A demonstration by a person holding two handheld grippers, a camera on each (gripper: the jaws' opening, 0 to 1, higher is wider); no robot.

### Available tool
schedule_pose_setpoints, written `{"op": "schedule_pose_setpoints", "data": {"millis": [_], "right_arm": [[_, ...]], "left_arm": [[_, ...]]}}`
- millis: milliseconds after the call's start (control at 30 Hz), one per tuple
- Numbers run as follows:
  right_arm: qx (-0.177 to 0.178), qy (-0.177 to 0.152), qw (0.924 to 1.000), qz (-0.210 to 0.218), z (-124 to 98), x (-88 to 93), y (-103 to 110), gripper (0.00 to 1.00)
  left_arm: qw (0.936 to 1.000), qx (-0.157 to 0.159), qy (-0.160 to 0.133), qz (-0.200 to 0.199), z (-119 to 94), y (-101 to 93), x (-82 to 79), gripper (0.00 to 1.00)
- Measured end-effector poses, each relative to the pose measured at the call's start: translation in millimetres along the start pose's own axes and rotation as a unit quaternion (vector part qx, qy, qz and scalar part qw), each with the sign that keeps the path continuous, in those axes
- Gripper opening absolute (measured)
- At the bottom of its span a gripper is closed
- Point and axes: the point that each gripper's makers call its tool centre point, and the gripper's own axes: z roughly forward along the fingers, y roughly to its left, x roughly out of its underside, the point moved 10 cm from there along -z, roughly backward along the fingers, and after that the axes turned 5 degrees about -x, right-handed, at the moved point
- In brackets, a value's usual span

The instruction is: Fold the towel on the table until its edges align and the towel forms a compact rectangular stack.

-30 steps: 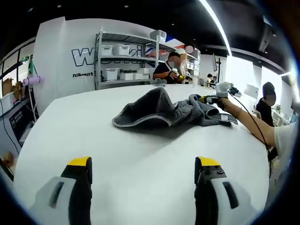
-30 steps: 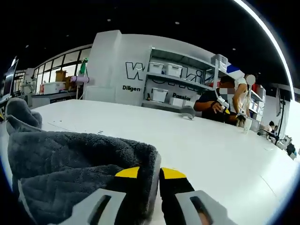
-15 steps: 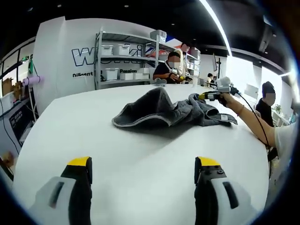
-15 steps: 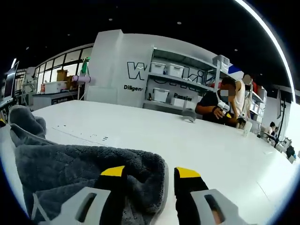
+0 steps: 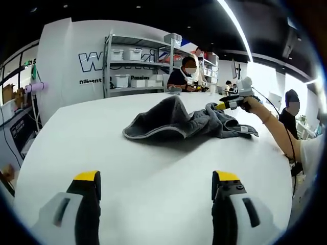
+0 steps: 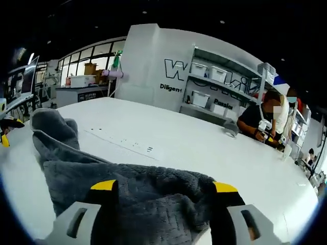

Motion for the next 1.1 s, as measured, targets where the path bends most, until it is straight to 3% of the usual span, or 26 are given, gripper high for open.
{"op": "schedule_pose_setpoints", "data": {"millis": [233,400,533,633,833,933,1100], "right_arm": [[-0.027,-0.001,0.999,-0.036,-26.3,-6.0,28.5,0.94],[-0.038,0.034,0.996,-0.073,-36.0,2.5,41.1,0.97],[-0.05,0.024,0.9947,-0.086,-40.5,0.7,53.5,0.99],[-0.09,-0.001,0.9927,-0.08,-43.6,0.4,70.1,0.99],[-0.133,0.002,0.9886,-0.071,-45.6,19.1,97.3,0.99],[-0.133,-0.007,0.9877,-0.081,-46.4,26.6,109.0,0.99],[-0.128,-0.028,0.9882,-0.078,-45.6,23.6,107.6,0.99]], "left_arm": [[0.9999,-0.003,-0.009,-0.01,-2.6,2.9,-1.1,0.94],[1.0,0.003,-0.005,-0.004,0.2,-1.5,0.3,0.93],[1.0,0.001,-0.001,-0.004,1.2,-0.5,1.4,0.93],[1.0,-0.002,0.0,-0.004,1.3,0.9,1.4,0.93],[1.0,-0.003,0.003,0.0,2.3,-0.8,2.7,0.93],[1.0,-0.003,0.005,0.002,3.5,-1.6,3.4,0.93],[0.9999,-0.008,0.009,0.003,4.7,0.2,5.4,0.93]]}}
